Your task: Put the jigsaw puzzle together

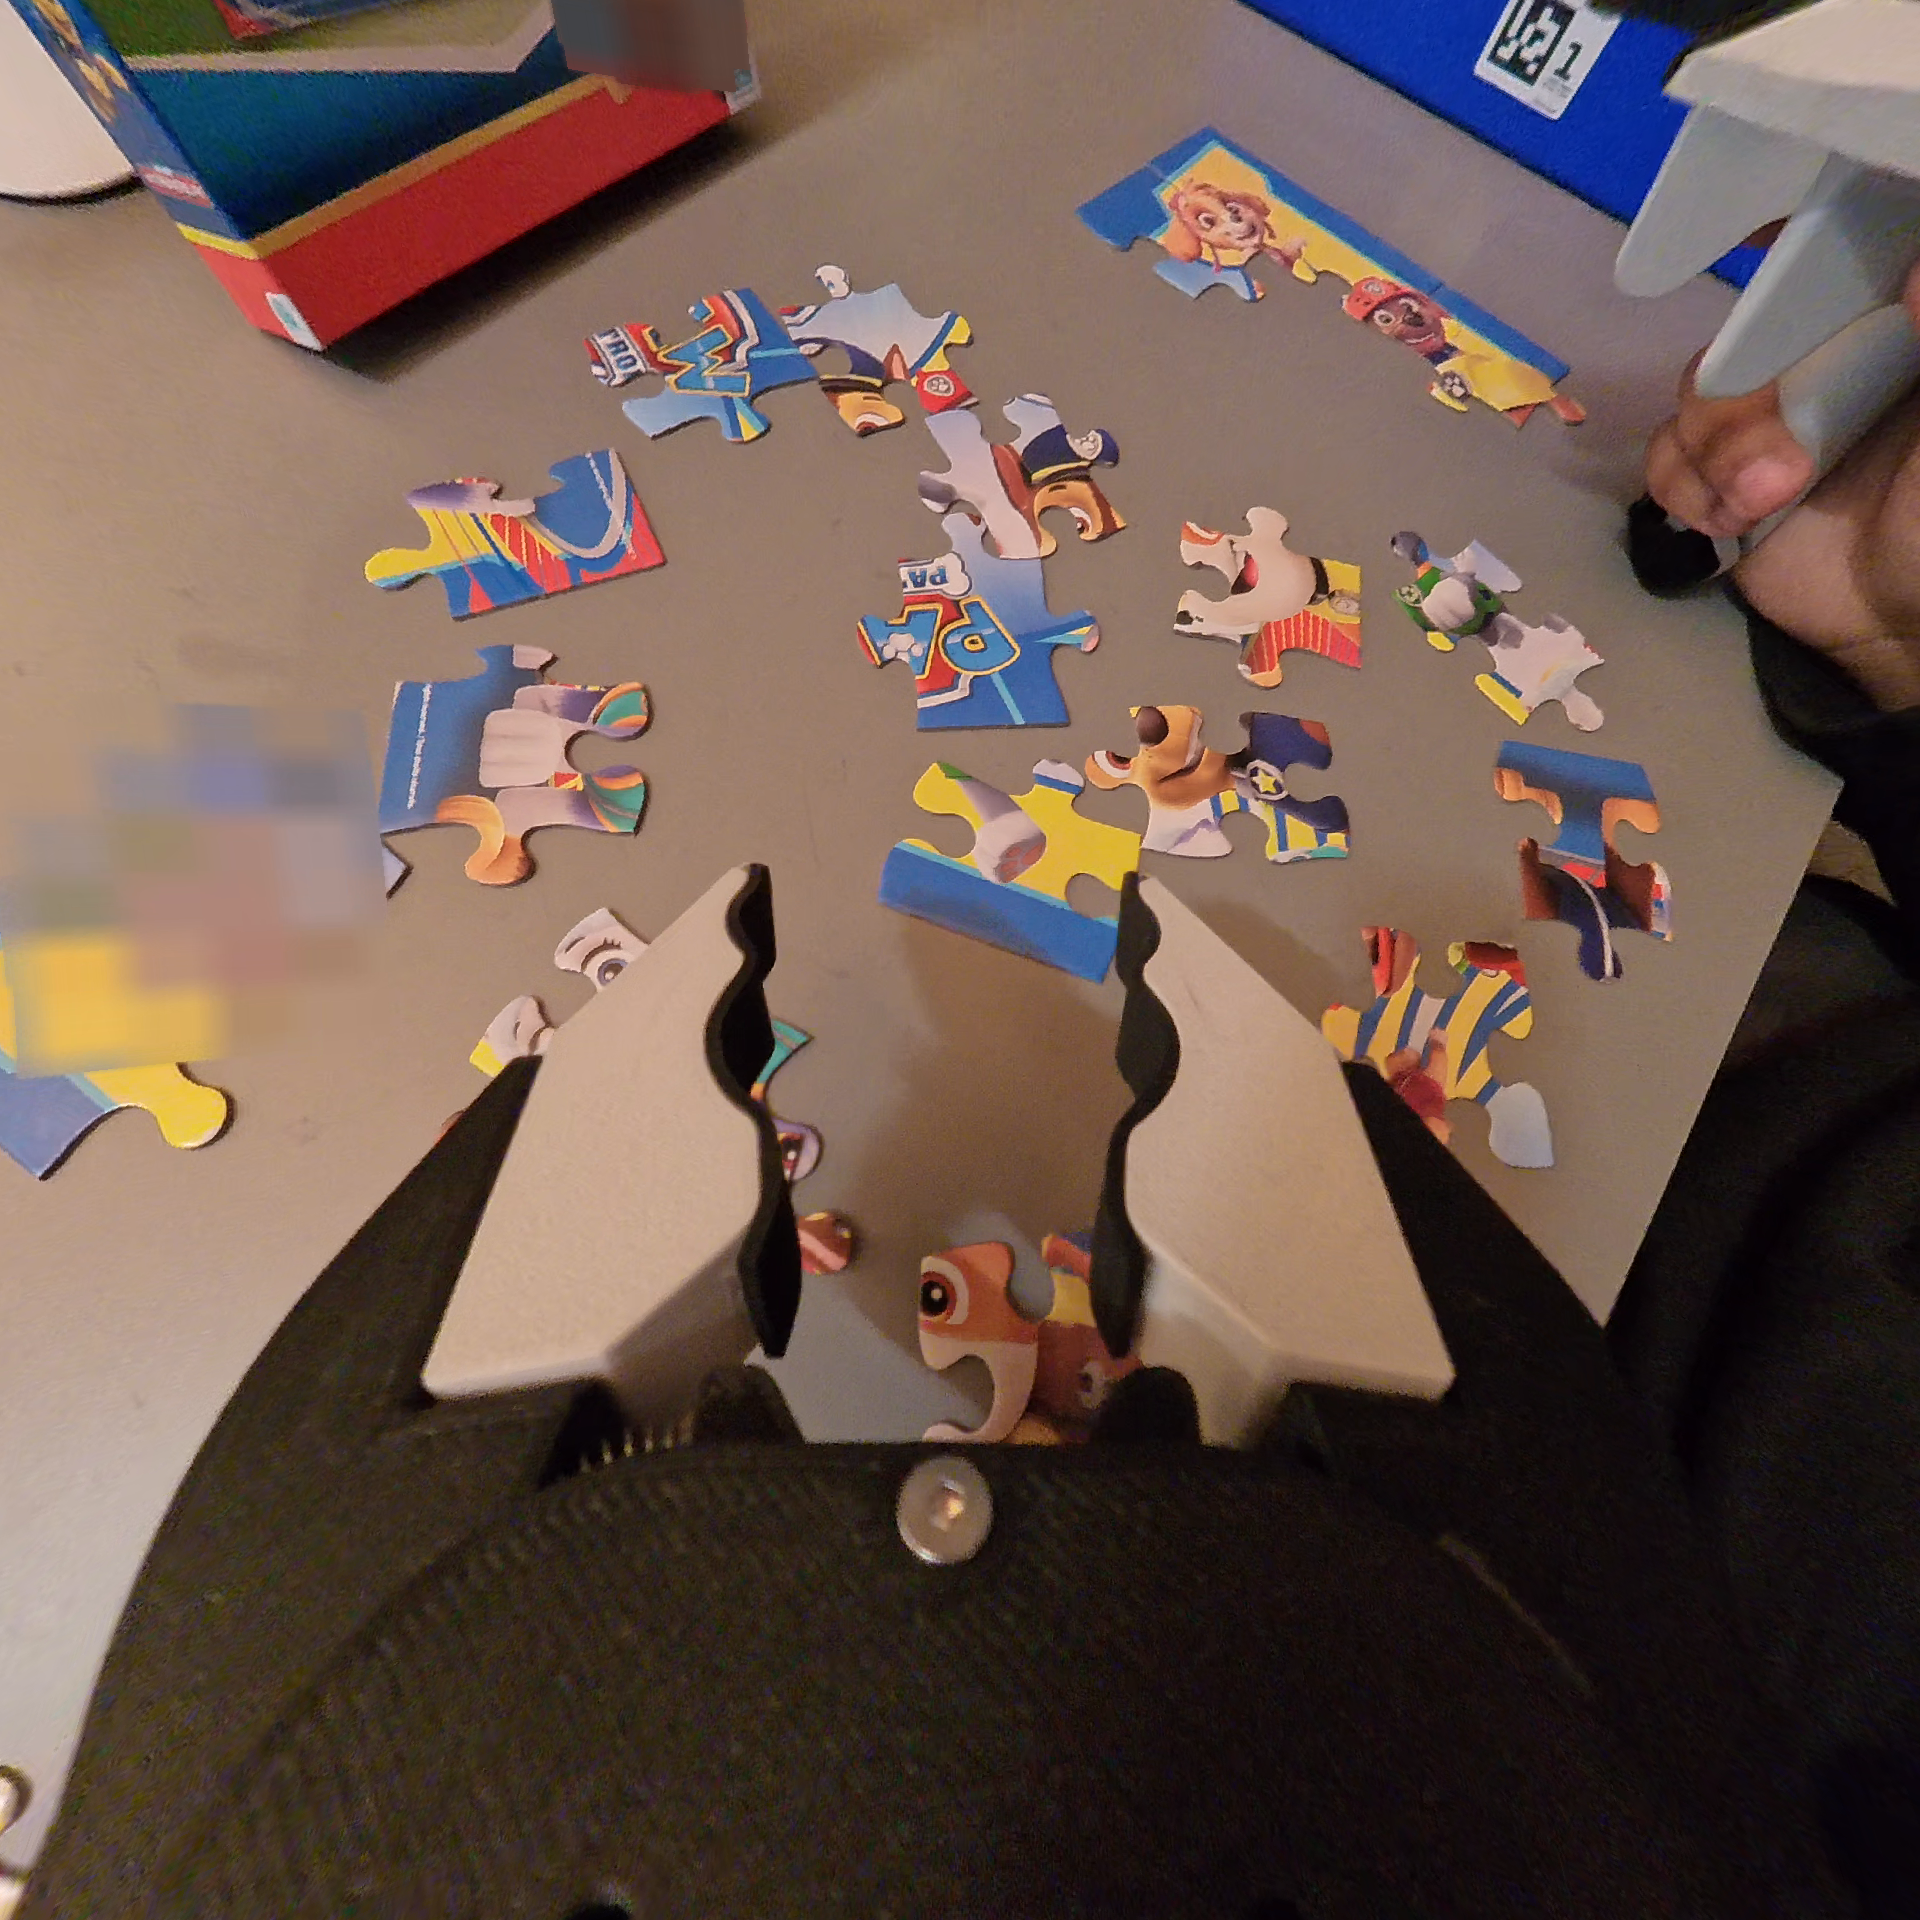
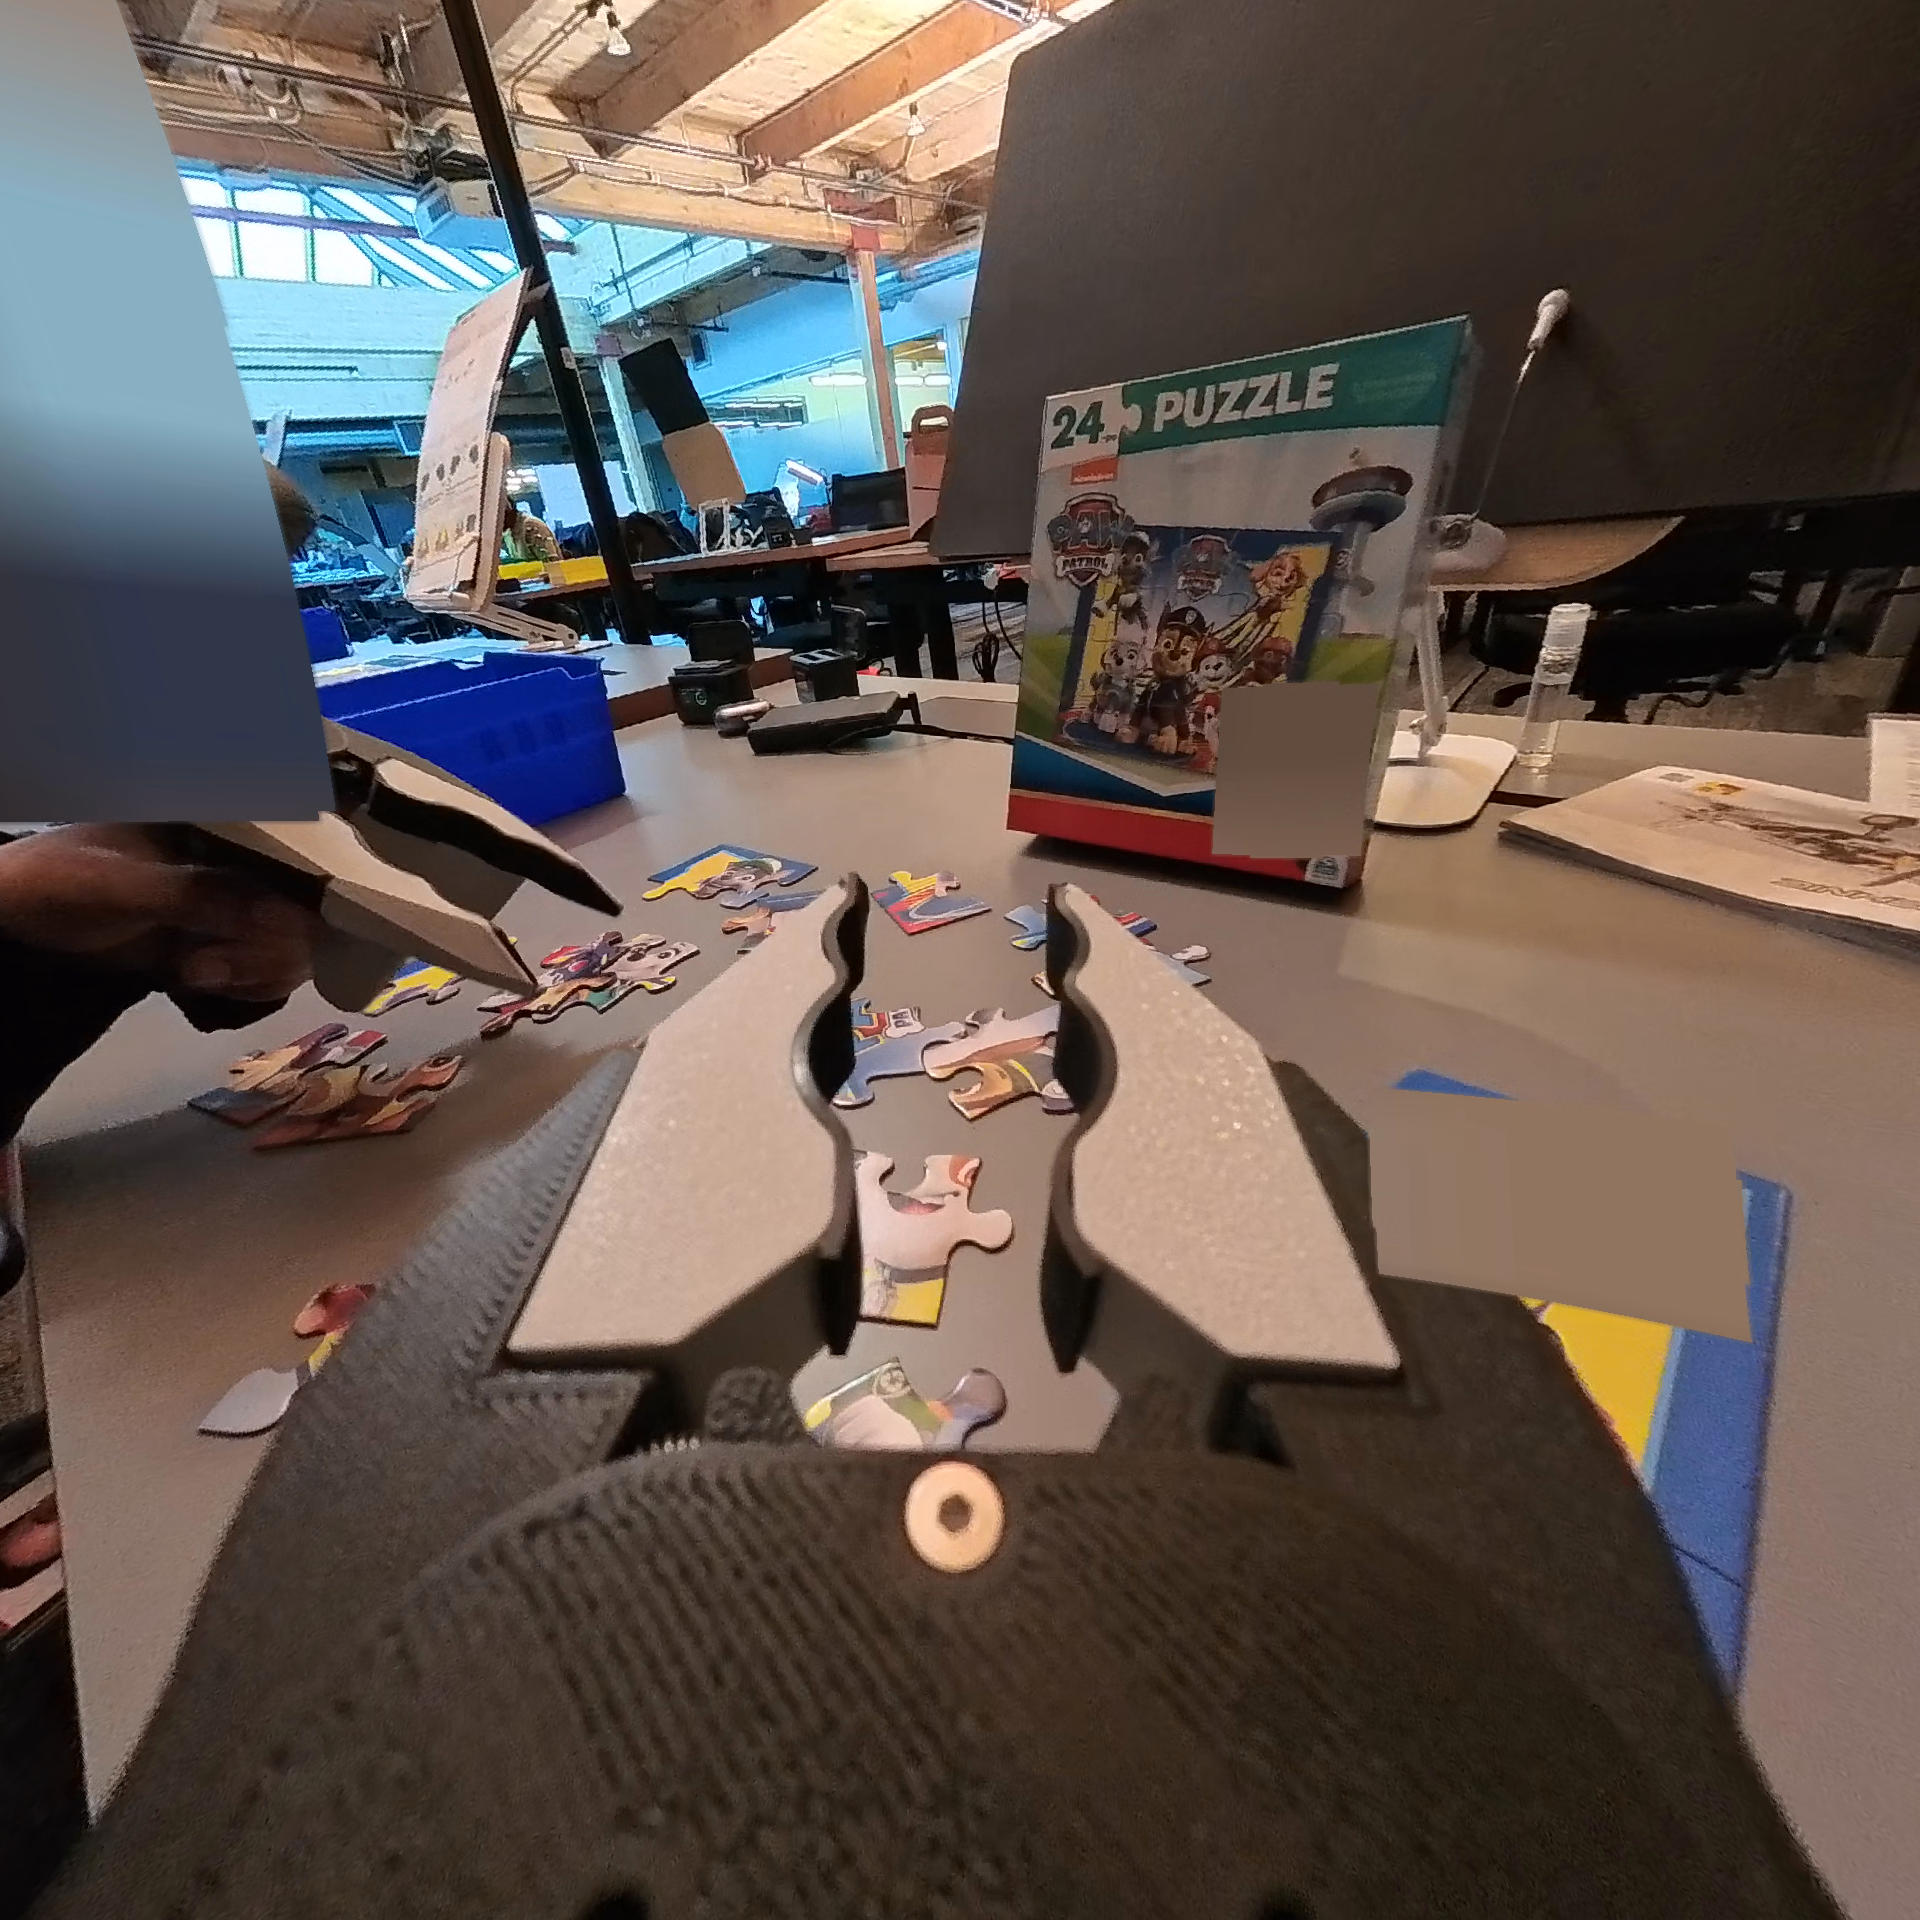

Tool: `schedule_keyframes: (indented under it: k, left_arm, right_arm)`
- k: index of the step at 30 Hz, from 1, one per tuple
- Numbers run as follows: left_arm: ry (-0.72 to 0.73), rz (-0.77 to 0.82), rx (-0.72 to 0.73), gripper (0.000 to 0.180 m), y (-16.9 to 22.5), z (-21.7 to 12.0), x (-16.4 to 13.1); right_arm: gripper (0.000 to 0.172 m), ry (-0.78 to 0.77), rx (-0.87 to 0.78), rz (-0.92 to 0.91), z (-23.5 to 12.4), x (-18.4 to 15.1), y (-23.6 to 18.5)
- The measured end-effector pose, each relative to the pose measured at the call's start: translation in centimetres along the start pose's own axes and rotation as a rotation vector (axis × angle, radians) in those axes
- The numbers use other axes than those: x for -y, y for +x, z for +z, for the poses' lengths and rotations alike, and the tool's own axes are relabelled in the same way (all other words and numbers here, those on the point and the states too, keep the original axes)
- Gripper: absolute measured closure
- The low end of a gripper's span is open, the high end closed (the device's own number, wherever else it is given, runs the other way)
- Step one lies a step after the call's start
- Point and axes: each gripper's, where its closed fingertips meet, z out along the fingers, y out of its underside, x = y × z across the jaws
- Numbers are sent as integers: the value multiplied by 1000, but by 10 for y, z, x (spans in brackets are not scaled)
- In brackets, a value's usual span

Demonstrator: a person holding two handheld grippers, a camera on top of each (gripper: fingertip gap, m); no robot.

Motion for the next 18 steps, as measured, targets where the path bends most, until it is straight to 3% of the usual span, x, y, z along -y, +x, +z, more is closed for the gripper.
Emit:
schedule_keyframes:
  k: [12,18]
  left_arm:
    - [58,31,-8,114,14,10,10]
    - [143,-41,-174,101,49,16,23]
  right_arm:
    - [141,15,-2,-1,-2,3,0]
    - [142,32,-22,-6,-6,7,5]
